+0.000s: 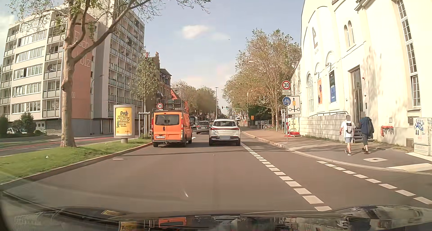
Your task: Follow the waypoints while adhering to traffic rules and regulations
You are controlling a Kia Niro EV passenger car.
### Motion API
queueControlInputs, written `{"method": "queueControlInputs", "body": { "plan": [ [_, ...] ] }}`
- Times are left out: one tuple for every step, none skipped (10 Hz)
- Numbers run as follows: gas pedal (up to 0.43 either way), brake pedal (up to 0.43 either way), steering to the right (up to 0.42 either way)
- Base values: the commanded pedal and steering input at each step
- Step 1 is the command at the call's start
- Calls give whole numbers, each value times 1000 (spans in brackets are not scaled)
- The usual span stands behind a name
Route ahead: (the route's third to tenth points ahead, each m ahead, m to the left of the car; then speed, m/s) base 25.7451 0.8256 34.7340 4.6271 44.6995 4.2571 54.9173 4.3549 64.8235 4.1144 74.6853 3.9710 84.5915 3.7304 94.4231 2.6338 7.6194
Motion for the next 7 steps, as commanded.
{"method": "queueControlInputs", "body": {
  "plan": [
    [138,0,-8],
    [138,0,-8],
    [130,0,-8],
    [130,0,-8],
    [130,0,-8],
    [118,0,-8],
    [118,0,-8]
  ]
}}
